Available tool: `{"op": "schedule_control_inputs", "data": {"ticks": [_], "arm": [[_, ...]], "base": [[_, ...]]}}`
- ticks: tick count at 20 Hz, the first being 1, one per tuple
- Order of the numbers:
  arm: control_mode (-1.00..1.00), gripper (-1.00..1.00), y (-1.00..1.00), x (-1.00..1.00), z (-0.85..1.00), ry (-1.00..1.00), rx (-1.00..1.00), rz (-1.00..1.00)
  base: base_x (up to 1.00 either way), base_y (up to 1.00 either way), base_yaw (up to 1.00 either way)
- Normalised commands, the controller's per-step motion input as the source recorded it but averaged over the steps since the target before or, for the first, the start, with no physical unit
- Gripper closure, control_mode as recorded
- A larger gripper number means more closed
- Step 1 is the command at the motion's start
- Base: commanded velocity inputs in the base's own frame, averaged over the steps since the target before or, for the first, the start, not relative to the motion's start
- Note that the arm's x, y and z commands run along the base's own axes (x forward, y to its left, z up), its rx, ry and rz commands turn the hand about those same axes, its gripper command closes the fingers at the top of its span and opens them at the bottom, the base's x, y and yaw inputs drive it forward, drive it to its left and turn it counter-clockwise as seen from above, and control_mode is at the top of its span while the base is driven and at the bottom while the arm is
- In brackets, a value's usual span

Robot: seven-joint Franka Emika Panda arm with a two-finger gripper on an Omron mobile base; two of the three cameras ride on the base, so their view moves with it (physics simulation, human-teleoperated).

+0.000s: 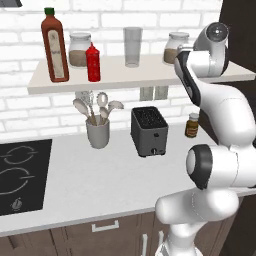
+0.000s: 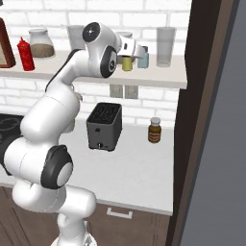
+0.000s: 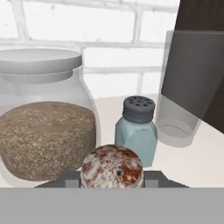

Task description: Put the shaker and condiment bottle from the counter next to their counterparts in the cabinet.

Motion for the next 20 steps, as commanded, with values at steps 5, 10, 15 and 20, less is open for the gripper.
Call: {"op": "schedule_control_inputs", "data": {"ticks": [5, 10, 15, 20], "arm": [[-1.0, -1.0, 0.0, 0.05, -0.05, 0.0, 0.0, 0.0], [-1.0, -1.0, 0.0, 0.0, -0.01, 0.0, 0.0, 0.0], [-1.0, -1.0, 0.0, -0.12, 0.0, 0.0, 0.0, 0.0], [-1.0, -1.0, 0.17, -0.8, 0.0, -0.04, 0.0, 0.0]], "base": [[0.0, 0.0, 0.0], [0.0, 0.0, 0.0], [0.0, 0.0, 0.0], [0.0, 0.0, 0.0]]}}
